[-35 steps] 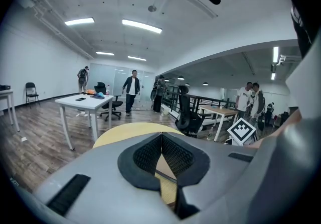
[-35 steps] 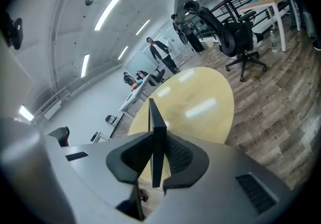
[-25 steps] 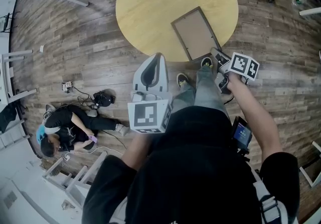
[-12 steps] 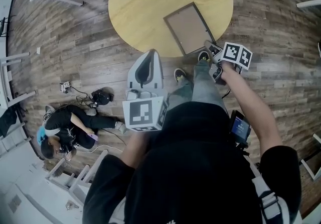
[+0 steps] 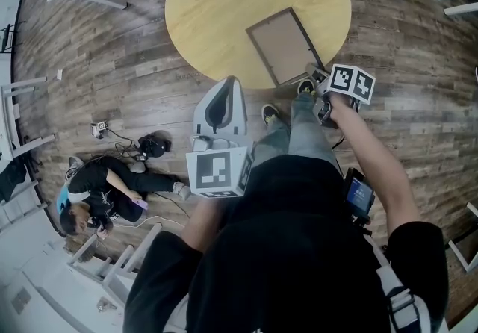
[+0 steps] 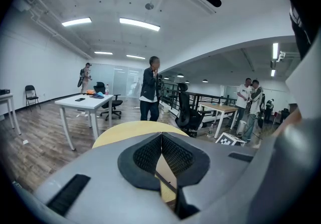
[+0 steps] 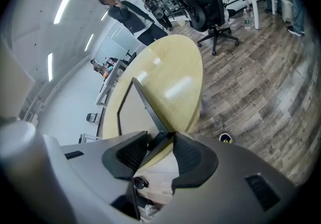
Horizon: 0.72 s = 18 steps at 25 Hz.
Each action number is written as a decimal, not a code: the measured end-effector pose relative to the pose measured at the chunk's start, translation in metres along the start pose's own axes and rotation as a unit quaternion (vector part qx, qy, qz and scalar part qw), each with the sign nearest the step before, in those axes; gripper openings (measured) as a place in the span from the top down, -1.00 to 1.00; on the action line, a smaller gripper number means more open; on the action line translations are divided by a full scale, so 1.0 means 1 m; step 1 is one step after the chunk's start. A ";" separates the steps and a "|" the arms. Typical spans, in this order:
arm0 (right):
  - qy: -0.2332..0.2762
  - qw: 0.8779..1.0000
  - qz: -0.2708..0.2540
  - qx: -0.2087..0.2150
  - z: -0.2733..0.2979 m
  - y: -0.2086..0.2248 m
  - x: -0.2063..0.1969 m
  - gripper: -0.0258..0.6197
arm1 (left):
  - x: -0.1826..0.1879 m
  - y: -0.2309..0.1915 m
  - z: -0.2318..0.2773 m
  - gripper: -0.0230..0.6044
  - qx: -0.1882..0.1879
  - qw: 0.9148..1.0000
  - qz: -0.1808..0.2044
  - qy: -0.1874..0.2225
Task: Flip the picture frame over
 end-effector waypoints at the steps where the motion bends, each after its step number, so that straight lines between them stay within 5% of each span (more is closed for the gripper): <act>1: 0.000 1.000 -0.007 -0.009 -0.001 -0.001 0.000 0.45 | 0.000 0.000 0.000 0.85 0.000 1.000 0.000 0.000; 9: -0.014 0.999 -0.009 -0.050 0.000 0.008 -0.009 0.39 | 0.001 -0.003 0.001 0.85 0.001 1.000 -0.004 0.001; 18: 0.006 0.984 -0.138 -0.109 0.003 0.000 -0.004 0.35 | -0.001 -0.006 0.001 0.86 -0.003 1.000 0.000 0.003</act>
Point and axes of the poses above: the fingertips, and each gripper's own axes: z forward along the fingers, y to its right, x out of its top, the point moved 5 cm from there along -z, backward along the fingers, and after that the axes turned 11 degrees about -x, right-handed, at the moved point
